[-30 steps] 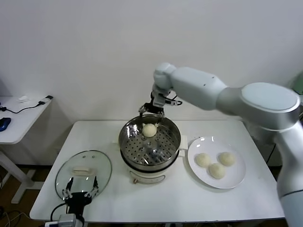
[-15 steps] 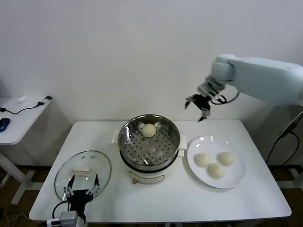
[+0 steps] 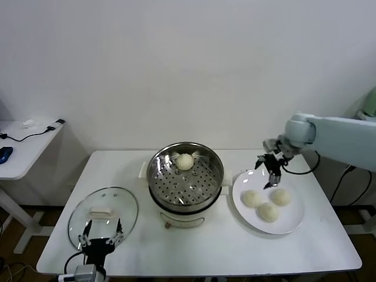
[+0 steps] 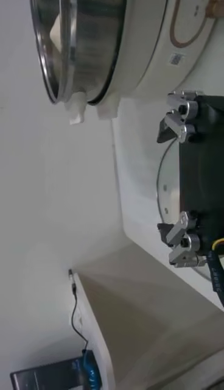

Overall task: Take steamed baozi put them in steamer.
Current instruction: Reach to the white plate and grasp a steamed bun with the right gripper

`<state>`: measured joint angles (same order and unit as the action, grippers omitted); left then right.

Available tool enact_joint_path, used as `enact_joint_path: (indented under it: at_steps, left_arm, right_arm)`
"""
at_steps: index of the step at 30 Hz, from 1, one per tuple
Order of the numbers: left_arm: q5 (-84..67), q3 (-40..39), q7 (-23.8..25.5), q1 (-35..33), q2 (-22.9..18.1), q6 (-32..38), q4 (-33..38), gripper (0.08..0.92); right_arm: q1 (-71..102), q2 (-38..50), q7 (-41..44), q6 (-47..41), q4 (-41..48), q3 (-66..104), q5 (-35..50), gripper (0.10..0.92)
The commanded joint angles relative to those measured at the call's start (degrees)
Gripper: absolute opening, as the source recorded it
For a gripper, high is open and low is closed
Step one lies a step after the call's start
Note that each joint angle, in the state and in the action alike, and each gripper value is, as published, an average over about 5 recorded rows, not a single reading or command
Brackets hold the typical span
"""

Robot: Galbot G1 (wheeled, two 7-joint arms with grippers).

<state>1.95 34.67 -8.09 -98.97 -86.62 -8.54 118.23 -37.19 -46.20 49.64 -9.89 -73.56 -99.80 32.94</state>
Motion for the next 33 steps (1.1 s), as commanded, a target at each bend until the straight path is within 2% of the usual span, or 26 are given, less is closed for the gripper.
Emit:
enact_joint_path:
  at_steps: [1, 12, 27, 33]
  left_arm:
    - [0.22, -0.01, -0.1, -0.16, -0.05, 0.16, -0.22, 0.823]
    - [0.56, 0.27, -0.34, 0.0, -0.08, 0.54, -1.0, 0.823]
    - [0.85, 0.12, -0.48, 0.6, 0.01, 1.05, -2.06, 0.823]
    - [0.87, 0.17, -0.69, 0.53, 0.01, 1.04, -1.9, 0.823]
  right_arm:
    - [8.79, 1.17, -3.5, -6.5, -0.28, 3.3, 1.1, 0.823]
    - [15.22, -2.39, -5.78, -7.26, 6.2, 9.13, -1.3, 0.823]
    - [16.74, -3.3, -6.21, -7.68, 7.36, 10.83, -2.59, 0.817]
    - [16.43, -3.41, -5.99, -7.89, 7.47, 10.8, -3.87, 0.694]
